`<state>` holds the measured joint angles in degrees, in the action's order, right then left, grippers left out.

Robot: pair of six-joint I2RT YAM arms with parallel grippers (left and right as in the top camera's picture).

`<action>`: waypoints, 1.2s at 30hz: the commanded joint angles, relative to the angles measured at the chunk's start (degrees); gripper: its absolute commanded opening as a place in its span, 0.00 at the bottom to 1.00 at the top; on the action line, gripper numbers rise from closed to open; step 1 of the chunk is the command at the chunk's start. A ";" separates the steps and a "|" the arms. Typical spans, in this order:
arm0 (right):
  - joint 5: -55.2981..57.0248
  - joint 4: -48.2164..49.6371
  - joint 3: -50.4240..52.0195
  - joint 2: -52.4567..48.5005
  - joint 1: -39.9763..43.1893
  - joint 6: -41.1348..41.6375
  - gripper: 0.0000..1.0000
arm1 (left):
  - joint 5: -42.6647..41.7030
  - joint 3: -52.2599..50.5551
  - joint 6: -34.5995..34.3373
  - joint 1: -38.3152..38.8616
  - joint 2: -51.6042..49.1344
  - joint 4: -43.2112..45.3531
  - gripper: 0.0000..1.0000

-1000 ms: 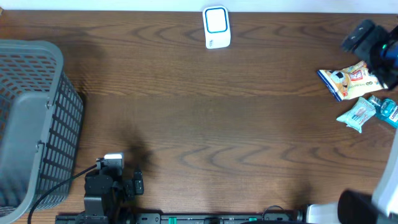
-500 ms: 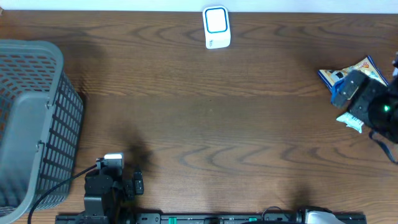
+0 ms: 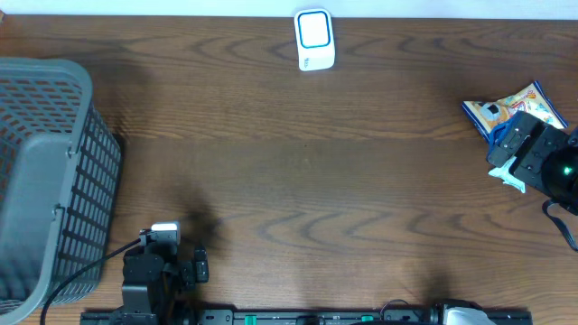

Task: Scan the item barcode

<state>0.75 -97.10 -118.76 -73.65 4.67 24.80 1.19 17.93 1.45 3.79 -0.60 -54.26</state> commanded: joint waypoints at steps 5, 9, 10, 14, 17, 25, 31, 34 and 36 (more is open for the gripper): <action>1.29 -0.17 0.07 -0.35 -0.55 -1.31 0.99 | -0.59 -0.24 -0.26 -0.24 0.26 -2.27 0.98; 1.27 0.02 0.07 -0.09 -0.55 -1.29 0.99 | -0.59 -0.24 -0.26 -0.24 0.26 -2.27 0.98; 1.27 0.17 0.07 0.31 -0.55 -1.27 0.99 | -0.59 -0.24 -0.26 -0.24 0.26 -2.27 0.98; 1.22 0.87 0.07 2.62 -0.55 -1.25 0.99 | -0.59 -0.24 -0.26 -0.24 0.26 -2.27 0.98; 0.98 1.70 0.07 5.16 -0.55 -1.05 0.99 | -0.59 -0.24 -0.26 -0.24 0.26 -2.27 0.98; 0.35 7.43 2.43 16.31 -0.55 -1.05 0.99 | -0.59 -0.24 -0.26 -0.24 0.26 -2.27 0.98; -0.59 14.51 10.84 27.93 -0.55 -1.01 0.99 | -0.59 -0.24 -0.26 -0.24 0.26 -2.27 0.98; -0.94 18.14 16.52 34.07 -0.52 -1.05 0.99 | -0.59 -0.24 -0.26 -0.24 0.26 -2.27 0.98; -0.92 20.35 20.17 37.70 -0.52 -1.07 0.99 | -0.59 -0.24 -0.26 -0.24 0.26 -2.27 0.97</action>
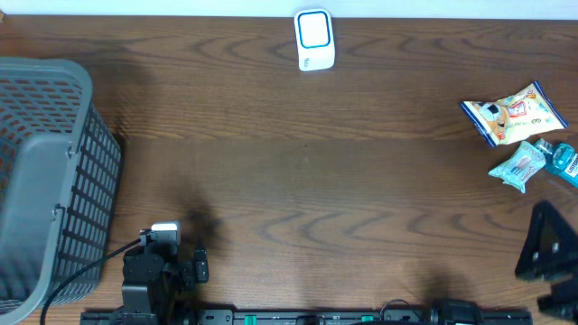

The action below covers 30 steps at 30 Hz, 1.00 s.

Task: Scan the item barcode

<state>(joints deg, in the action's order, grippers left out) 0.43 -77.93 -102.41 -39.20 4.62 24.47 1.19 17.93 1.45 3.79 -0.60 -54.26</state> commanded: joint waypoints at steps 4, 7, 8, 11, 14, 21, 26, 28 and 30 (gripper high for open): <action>-0.59 6.10 11.34 9.66 -0.48 -0.72 0.99 | -0.59 -0.24 -0.26 -0.24 0.26 -2.27 0.98; -0.61 10.29 16.85 13.25 -0.50 -0.72 0.99 | -0.59 -0.24 -0.26 -0.24 0.26 -2.27 0.98; -0.70 12.28 19.37 14.60 -0.48 -0.72 0.99 | -0.57 -0.24 -0.26 -0.24 0.26 -2.27 0.98; -1.29 17.42 25.18 17.27 -0.50 -0.72 0.99 | -0.59 -0.24 -0.26 -0.24 0.26 -2.27 0.98; -2.49 24.35 32.26 19.89 -0.50 -0.72 0.99 | -0.59 -0.24 -0.26 -0.24 0.26 -2.27 0.98; -7.21 42.32 50.07 26.32 -0.50 -0.72 0.99 | -0.59 -0.24 -0.26 -0.24 0.26 -2.27 0.98; -9.27 53.68 63.21 32.20 -0.48 -0.70 0.99 | -0.59 -0.24 -0.26 -0.24 0.26 -2.27 0.98; -10.10 57.59 67.82 34.58 -0.48 -0.63 0.99 | -0.59 -0.24 -0.26 -0.24 0.26 -2.27 0.98; -10.25 60.63 71.56 36.50 -0.50 0.26 0.99 | -0.59 -0.24 -0.26 -0.24 0.26 -2.27 0.98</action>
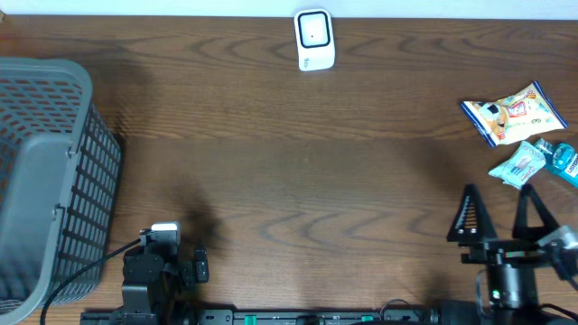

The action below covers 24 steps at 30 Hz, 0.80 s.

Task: Scan the item barcode

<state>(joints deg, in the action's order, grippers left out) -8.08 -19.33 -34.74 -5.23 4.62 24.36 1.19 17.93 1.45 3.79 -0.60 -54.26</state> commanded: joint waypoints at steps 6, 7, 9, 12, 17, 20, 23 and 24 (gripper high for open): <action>-1.70 9.75 13.62 4.92 -0.50 0.44 0.99 | -0.59 -0.24 -0.26 -0.24 0.26 -2.27 0.98; -1.70 11.08 15.02 4.92 -0.55 0.44 0.99 | -0.59 -0.24 -0.26 -0.24 0.26 -2.27 0.98; -1.64 13.62 17.79 4.92 -0.55 0.44 0.99 | -0.59 -0.24 -0.26 -0.24 0.26 -2.27 0.98; -1.36 17.27 22.08 4.92 -0.55 0.44 0.99 | -0.59 -0.24 -0.26 -0.24 0.26 -2.27 0.98; -1.29 22.47 28.63 4.94 -0.55 0.42 0.99 | -0.59 -0.24 -0.26 -0.24 0.26 -2.27 0.98; -1.29 25.64 32.37 4.96 -0.55 0.44 0.99 | -0.59 -0.24 -0.26 -0.24 0.26 -2.27 0.98; -1.27 26.21 34.47 4.96 -0.55 0.24 0.99 | -0.59 -0.24 -0.26 -0.24 0.26 -2.27 0.98; -1.18 25.44 34.42 4.96 -0.55 0.11 0.99 | -0.59 -0.24 -0.26 -0.24 0.26 -2.27 0.98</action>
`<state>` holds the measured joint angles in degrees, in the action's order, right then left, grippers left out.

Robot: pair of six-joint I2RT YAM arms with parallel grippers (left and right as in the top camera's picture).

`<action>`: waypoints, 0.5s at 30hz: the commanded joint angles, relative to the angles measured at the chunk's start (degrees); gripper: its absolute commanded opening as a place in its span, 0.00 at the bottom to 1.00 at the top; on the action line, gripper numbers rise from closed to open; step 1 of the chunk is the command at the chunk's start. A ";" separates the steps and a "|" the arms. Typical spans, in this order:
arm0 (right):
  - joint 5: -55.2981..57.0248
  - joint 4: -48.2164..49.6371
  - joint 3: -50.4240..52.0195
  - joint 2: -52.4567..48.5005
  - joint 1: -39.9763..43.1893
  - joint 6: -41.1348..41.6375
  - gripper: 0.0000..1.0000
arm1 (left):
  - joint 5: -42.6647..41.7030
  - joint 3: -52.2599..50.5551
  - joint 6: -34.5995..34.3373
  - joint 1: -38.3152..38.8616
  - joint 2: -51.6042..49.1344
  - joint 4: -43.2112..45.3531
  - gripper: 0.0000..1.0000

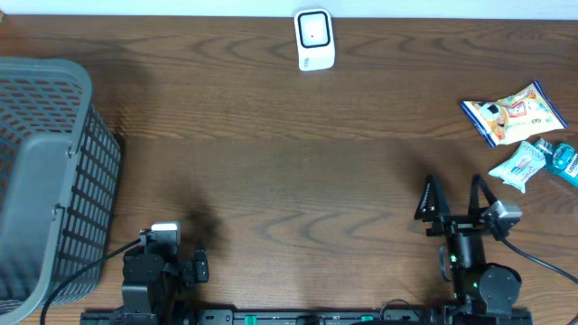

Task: Scan the item barcode

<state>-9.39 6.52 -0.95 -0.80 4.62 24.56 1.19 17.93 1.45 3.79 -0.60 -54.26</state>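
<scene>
The white barcode scanner (314, 41) stands at the table's far edge, in the middle. At the right lie a yellow-and-blue snack bag (515, 113), a small teal packet (519, 167) and a teal item (565, 160) cut off by the frame's edge. My right gripper (456, 200) is open and empty near the front right, well below and left of the packets. The left arm (153, 266) rests folded at the front left; its fingers are too small and dark to read.
A large grey mesh basket (54, 171) fills the left side of the table. A black cable runs from the left arm toward the basket's front corner.
My right gripper has shifted left along the front of the table and a little farther in, still open and empty. The packets, scanner and left arm have not moved.
First my right gripper sat over the packets at the right, hiding the small teal one. Then it was back at the lower right edge, with all the packets lying uncovered on the table. After that it stood open at the front right, and now farther left.
</scene>
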 commanded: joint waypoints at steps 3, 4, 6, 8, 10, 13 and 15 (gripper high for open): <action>0.24 -1.88 0.66 0.52 -0.55 -2.43 0.99 | -0.57 -0.24 -0.26 -0.24 0.26 -2.27 0.98; 0.24 -3.02 0.66 0.52 -0.55 -3.06 0.99 | -0.59 -0.24 -0.26 -0.24 0.26 -2.27 0.98; 0.26 -6.40 0.66 0.52 -0.55 -5.03 0.99 | -0.59 -0.24 -0.26 -0.24 0.26 -2.27 0.98; 0.28 -10.12 0.66 0.52 -0.55 -7.06 0.99 | -0.59 -0.24 -0.26 -0.24 0.26 -2.27 0.98; 0.44 -10.12 0.63 0.52 -0.55 -8.59 0.99 | -0.59 -0.24 -0.26 -0.24 0.26 -2.27 0.98; 0.46 -10.16 0.63 0.52 -0.55 -8.63 0.99 | -0.59 -0.24 -0.26 -0.24 0.26 -2.27 0.98; 0.46 -10.14 0.63 0.52 -0.55 -9.70 0.99 | -0.59 -0.24 -0.26 -0.24 0.26 -2.27 0.98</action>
<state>-9.21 -3.29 -0.38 -0.69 4.62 17.69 1.19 17.93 1.45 3.79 -0.60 -54.26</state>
